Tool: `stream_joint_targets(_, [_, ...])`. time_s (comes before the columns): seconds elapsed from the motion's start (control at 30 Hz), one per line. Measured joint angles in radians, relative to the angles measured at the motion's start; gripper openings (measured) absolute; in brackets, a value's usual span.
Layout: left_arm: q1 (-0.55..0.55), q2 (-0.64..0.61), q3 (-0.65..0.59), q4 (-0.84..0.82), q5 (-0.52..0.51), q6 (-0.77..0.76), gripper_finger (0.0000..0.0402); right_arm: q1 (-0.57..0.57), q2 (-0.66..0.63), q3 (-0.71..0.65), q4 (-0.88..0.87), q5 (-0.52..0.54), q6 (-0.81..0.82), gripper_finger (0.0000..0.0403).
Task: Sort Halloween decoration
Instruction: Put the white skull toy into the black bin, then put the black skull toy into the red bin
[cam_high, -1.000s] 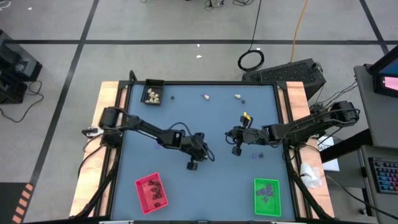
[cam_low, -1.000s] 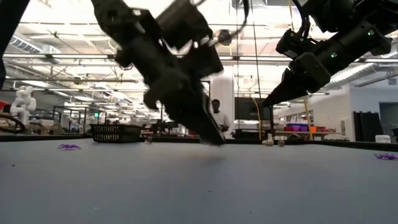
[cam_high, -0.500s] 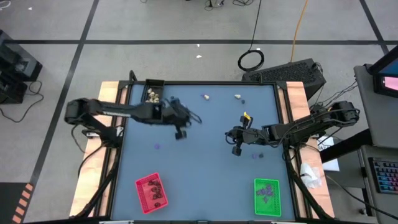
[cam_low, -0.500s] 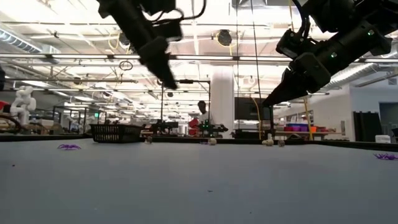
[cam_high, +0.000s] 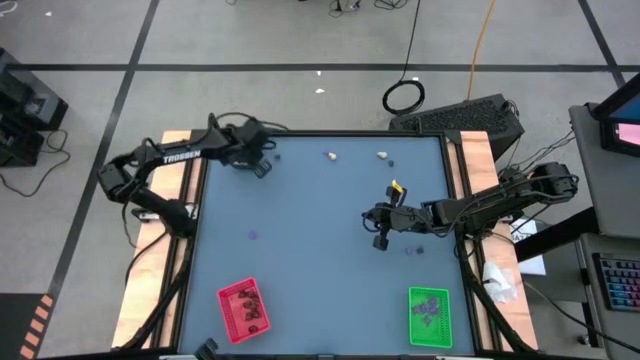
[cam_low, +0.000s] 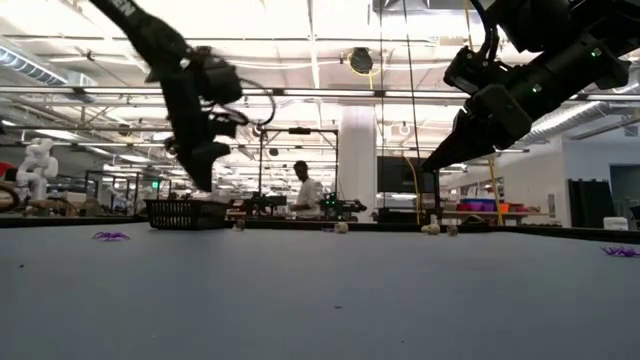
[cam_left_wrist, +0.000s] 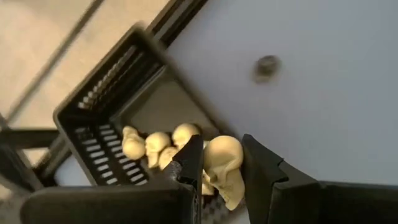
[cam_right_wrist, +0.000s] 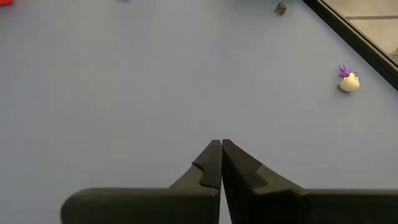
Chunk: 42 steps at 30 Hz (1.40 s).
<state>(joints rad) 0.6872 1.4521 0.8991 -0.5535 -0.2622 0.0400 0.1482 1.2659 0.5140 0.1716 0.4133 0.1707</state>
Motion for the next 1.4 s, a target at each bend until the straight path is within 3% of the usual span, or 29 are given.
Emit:
stream_joint_targets(0.17, [0.144,0.003,-0.055,0.100,0.103,0.017,0.0065,0.000,0.000,0.000,0.000,0.000,0.000,0.0000])
stream_joint_targets(0.4, [0.232,0.035,-0.093,0.192,0.134,0.022,0.0067,0.000,0.000,0.000,0.000,0.000,0.000,0.0000])
stream_joint_targets(0.5, [0.241,0.035,-0.105,0.213,0.137,0.024,0.0103,0.000,0.000,0.000,0.000,0.000,0.000,0.0000])
stream_joint_targets(0.63, [0.241,0.034,-0.105,0.209,0.137,0.029,0.0162,0.000,0.000,0.000,0.000,0.000,0.000,0.0000])
stream_joint_targets(0.77, [0.241,0.034,-0.105,0.208,0.137,0.048,0.0195,0.000,0.000,0.000,0.000,0.000,0.000,0.0000])
stream_joint_targets(0.97, [0.214,-0.021,-0.105,0.204,0.165,0.130,0.0201,0.000,0.000,0.000,0.000,0.000,0.000,0.0000])
stream_joint_targets(1.13, [0.164,-0.117,-0.104,0.214,0.412,0.158,0.0201,0.000,0.000,0.000,0.000,0.000,0.000,0.0000])
stream_joint_targets(1.2, [0.134,-0.132,-0.093,0.206,0.464,0.173,0.0201,0.000,0.000,0.000,0.000,0.000,0.000,0.0000])
stream_joint_targets(1.4, [0.032,-0.066,-0.002,0.084,0.429,0.259,0.0202,0.000,0.000,0.000,0.000,0.000,0.000,0.0000])
